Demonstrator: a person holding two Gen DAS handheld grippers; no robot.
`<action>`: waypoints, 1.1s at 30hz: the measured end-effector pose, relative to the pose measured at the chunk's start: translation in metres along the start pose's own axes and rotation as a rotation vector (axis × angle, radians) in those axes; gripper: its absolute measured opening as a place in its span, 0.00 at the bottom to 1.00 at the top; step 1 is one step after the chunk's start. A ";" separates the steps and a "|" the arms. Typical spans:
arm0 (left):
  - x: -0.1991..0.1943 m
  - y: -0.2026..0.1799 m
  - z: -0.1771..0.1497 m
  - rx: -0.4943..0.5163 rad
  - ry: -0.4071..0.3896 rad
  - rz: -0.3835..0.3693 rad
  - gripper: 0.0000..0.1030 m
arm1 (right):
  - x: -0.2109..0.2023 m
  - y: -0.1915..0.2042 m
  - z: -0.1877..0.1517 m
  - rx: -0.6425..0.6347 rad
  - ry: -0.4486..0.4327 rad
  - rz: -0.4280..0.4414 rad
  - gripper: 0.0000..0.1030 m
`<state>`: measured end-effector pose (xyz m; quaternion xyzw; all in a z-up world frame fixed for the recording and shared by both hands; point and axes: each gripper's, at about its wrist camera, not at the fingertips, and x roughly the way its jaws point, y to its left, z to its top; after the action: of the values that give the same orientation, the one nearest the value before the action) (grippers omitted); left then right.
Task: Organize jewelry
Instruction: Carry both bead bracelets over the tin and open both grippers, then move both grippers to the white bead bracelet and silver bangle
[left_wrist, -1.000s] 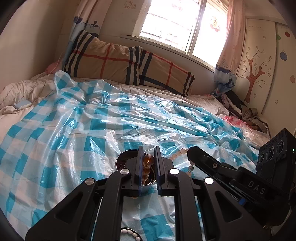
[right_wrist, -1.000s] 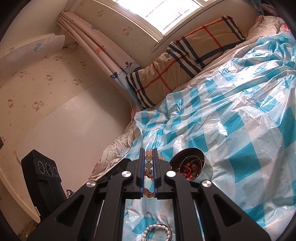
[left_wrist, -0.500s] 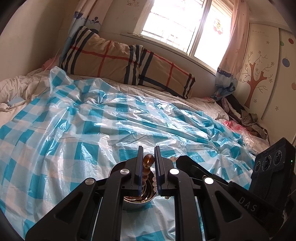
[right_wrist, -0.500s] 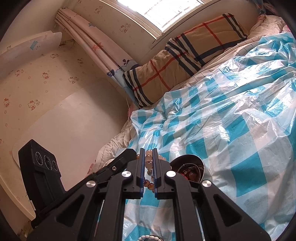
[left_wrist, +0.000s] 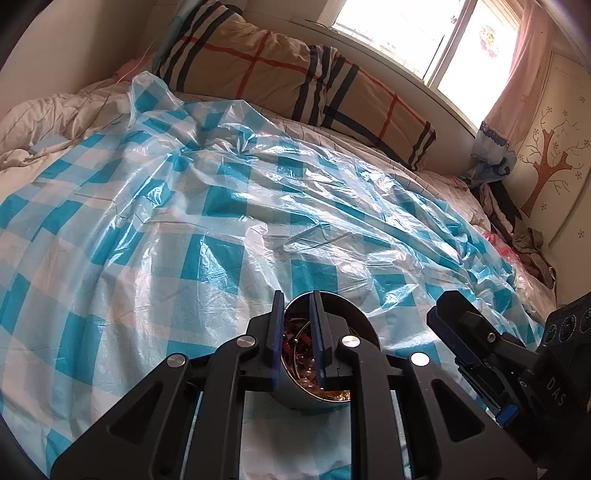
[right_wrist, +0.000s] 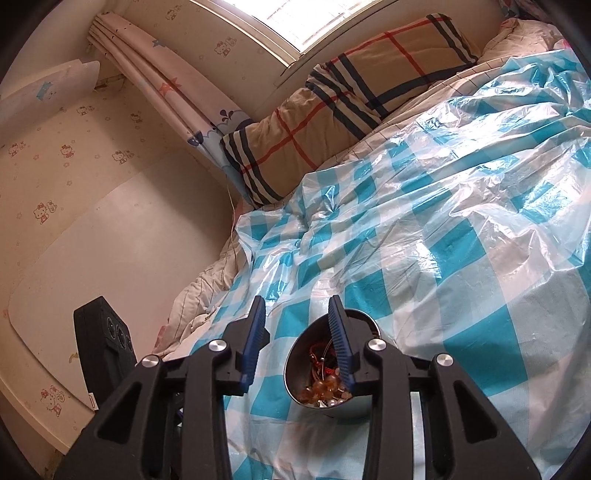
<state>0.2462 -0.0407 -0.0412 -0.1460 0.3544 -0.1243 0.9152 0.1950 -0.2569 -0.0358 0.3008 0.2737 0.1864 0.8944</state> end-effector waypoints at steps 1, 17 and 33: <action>-0.001 0.002 0.000 -0.001 0.001 0.005 0.13 | 0.000 0.000 -0.001 0.001 0.002 -0.004 0.35; -0.051 0.026 -0.025 0.090 0.082 0.098 0.36 | -0.005 0.007 -0.050 -0.083 0.301 -0.088 0.43; -0.056 0.016 -0.106 0.329 0.380 0.006 0.25 | -0.023 0.011 -0.095 -0.158 0.414 -0.209 0.45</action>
<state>0.1355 -0.0266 -0.0876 0.0318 0.4955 -0.2026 0.8441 0.1180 -0.2186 -0.0834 0.1555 0.4651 0.1715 0.8545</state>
